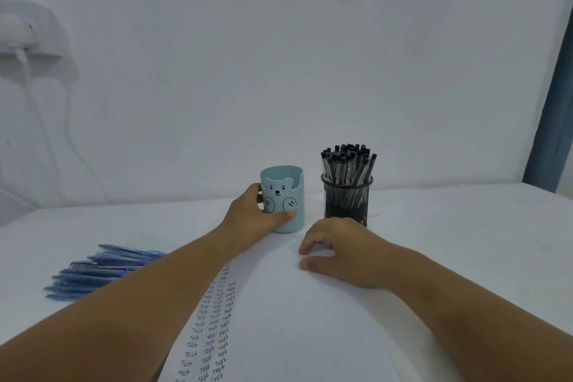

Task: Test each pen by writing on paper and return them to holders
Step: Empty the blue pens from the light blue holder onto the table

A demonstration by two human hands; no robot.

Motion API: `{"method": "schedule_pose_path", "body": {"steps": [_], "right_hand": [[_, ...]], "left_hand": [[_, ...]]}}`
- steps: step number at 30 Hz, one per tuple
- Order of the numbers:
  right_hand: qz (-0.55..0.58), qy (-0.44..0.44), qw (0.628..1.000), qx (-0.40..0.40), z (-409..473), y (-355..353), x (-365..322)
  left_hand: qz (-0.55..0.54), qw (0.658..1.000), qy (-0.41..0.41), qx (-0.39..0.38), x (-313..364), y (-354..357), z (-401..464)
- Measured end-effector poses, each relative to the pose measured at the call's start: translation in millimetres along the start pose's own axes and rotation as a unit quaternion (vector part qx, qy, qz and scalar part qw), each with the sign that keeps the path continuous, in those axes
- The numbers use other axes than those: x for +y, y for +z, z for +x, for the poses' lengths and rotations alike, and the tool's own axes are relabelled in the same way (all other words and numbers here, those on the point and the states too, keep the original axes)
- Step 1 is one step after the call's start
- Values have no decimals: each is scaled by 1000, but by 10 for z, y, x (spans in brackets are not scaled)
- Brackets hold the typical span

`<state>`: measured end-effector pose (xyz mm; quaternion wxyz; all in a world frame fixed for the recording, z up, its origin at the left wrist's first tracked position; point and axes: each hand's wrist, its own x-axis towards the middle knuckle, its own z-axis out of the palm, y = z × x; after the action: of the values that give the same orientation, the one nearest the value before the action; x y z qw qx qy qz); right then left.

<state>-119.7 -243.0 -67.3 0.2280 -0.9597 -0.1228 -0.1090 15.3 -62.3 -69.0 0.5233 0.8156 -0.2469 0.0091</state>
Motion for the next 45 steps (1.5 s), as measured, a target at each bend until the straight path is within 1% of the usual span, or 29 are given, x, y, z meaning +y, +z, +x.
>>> {"method": "schedule_pose_path", "body": {"steps": [3,6,7,10,12,16,18,21,24,27,30,33,38,45], "right_hand": [[5,3,1000,3,-5,4,13],[2,8,1000,5,-6,-3,22],[1,9,1000,4,-10,-6,21],[0,13,1000,4,-37,-12,22],[-10,14,1000,8,-54,-17,14],[-42,14,999,16,-87,-3,-34],[-73,-4,997,25,-69,19,-113],[-84,-35,996,21,48,65,-409],[-83,-74,994,-16,224,192,-813],[-68,-117,989,-51,432,436,-1228],[-40,-139,989,-43,600,654,-1518],[-6,-122,992,-5,688,843,-1649],[45,-99,994,32,704,1068,-1599],[129,-64,988,48,732,1094,-1548]], "left_hand": [[12,1000,2,-27,-20,-7,17],[26,997,-13,-75,-23,-99,2],[32,996,-13,-77,-30,-138,-14],[46,998,-2,-41,9,-326,-119],[51,998,23,-6,56,-545,-218],[125,988,78,50,61,-1117,-482],[161,981,88,60,31,-1415,-646],[201,975,91,40,-65,-1794,-892],[210,974,80,13,-183,-2054,-1079],[226,972,43,-51,-282,-2278,-1182],[253,962,17,-100,-324,-2370,-1209],[272,956,5,-114,-350,-2351,-1229],[285,952,12,-111,-382,-2260,-1216],[271,953,7,-132,-367,-2241,-1206]]}}
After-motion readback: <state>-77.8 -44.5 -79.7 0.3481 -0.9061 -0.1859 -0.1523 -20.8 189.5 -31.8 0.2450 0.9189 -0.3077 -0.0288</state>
